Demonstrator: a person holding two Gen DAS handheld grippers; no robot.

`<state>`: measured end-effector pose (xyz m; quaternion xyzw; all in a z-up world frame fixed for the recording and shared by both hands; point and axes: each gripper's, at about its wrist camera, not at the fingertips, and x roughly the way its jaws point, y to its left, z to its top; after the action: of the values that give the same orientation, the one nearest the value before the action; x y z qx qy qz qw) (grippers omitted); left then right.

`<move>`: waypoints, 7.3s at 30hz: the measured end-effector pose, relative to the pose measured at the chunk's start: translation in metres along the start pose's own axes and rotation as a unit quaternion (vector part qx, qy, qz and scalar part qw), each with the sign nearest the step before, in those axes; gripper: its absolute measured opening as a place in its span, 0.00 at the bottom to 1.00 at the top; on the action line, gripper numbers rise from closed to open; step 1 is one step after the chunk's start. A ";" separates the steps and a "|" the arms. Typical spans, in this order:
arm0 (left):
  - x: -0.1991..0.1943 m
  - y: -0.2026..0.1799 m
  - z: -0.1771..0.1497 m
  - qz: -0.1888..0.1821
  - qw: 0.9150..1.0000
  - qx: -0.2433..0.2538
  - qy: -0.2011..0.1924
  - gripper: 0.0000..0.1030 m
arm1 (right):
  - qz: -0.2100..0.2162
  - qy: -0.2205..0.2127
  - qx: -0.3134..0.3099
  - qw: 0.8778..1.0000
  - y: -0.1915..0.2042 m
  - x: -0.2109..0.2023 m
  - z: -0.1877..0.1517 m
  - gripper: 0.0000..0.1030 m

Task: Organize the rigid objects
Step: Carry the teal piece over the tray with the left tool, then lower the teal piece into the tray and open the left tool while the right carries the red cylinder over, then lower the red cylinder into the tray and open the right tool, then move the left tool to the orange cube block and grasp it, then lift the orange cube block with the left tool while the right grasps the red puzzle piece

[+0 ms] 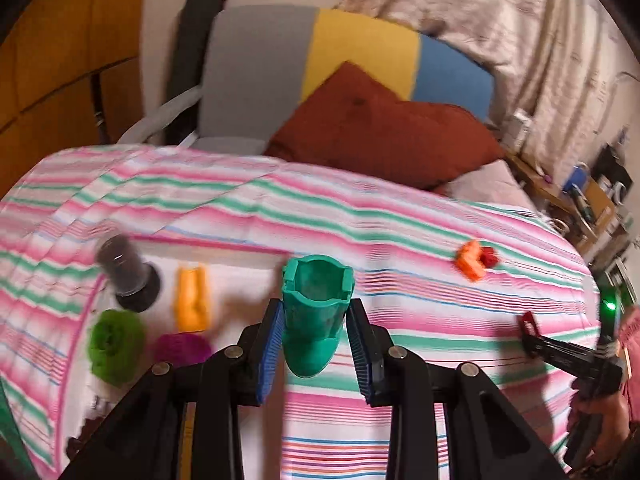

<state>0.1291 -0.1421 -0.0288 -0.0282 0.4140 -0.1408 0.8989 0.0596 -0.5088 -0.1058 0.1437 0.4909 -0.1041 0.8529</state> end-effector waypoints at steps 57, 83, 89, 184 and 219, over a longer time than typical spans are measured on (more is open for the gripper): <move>-0.134 0.114 -0.123 0.063 0.997 0.011 -0.051 0.38 | 0.256 -0.057 -0.234 0.936 0.247 -0.105 -0.123 0.26; -0.149 0.160 -0.135 0.077 0.994 -0.052 -0.062 0.38 | 0.292 -0.013 -0.321 0.901 0.358 -0.088 -0.171 0.48; -0.151 0.163 -0.132 0.075 0.993 -0.063 -0.067 0.38 | 0.299 -0.026 -0.301 0.905 0.338 -0.099 -0.162 0.50; 0.150 -0.209 -0.004 -0.043 0.974 0.219 0.036 0.42 | 0.045 -0.016 0.138 0.989 -0.037 -0.044 -0.006 0.52; 0.087 -0.145 -0.066 -0.024 0.987 0.159 -0.011 0.42 | 0.009 -0.092 -0.051 0.994 0.039 0.051 0.099 0.62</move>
<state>0.0995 -0.3010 -0.1121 0.1039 0.3756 -0.2260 0.8928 0.1776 -0.5082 -0.0966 0.0944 0.4139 -0.0839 0.9015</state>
